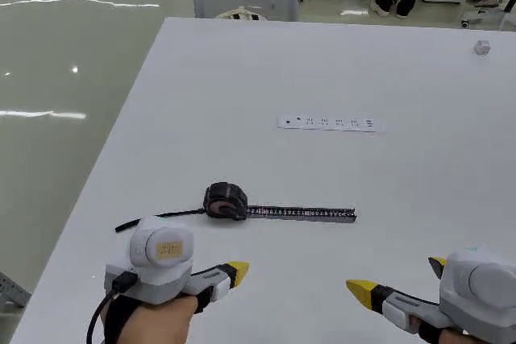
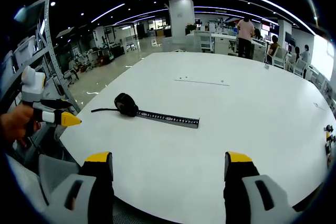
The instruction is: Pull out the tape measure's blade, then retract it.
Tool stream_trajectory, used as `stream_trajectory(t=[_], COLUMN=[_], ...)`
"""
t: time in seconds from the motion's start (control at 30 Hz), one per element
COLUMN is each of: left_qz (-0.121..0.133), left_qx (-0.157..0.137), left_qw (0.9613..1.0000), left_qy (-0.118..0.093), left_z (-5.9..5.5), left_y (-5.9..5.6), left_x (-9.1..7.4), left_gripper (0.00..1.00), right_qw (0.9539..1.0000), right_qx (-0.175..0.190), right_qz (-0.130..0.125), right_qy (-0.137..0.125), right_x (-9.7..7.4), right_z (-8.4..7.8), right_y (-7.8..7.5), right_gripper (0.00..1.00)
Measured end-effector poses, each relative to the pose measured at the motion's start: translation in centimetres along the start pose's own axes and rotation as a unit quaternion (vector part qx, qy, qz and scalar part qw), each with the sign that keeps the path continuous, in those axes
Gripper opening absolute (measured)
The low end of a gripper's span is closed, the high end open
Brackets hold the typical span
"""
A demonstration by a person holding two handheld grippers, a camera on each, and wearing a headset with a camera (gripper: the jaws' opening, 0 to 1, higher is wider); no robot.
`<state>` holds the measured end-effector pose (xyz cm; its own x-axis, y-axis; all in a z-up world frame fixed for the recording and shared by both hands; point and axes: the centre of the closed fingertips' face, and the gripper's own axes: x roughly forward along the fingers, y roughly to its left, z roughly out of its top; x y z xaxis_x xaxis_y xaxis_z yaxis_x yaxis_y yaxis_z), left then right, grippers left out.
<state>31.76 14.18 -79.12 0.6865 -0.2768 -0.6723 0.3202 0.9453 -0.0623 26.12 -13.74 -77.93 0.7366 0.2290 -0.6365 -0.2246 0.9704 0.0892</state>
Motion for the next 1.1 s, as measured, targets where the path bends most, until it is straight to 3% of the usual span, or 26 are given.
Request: stream_trajectory(t=[0.77, 1.1], left_qz=[0.016, 0.022], left_qx=[-0.009, -0.014], left_qw=[0.9998, 0.9996], left_qy=[0.007, 0.010], left_z=[1.2, 1.2], left_y=[0.0, 0.0], left_x=[2.5, 3.7], left_gripper=[0.93, 0.91], right_qw=[0.9994, 0.9988], right_qx=[-0.018, -0.023], right_qz=[0.012, 0.020], right_qy=[0.029, 0.039], right_x=[2.6, 3.7], right_z=[0.0, -0.5], right_y=[-1.1, -1.6], right_gripper=[0.88, 0.87])
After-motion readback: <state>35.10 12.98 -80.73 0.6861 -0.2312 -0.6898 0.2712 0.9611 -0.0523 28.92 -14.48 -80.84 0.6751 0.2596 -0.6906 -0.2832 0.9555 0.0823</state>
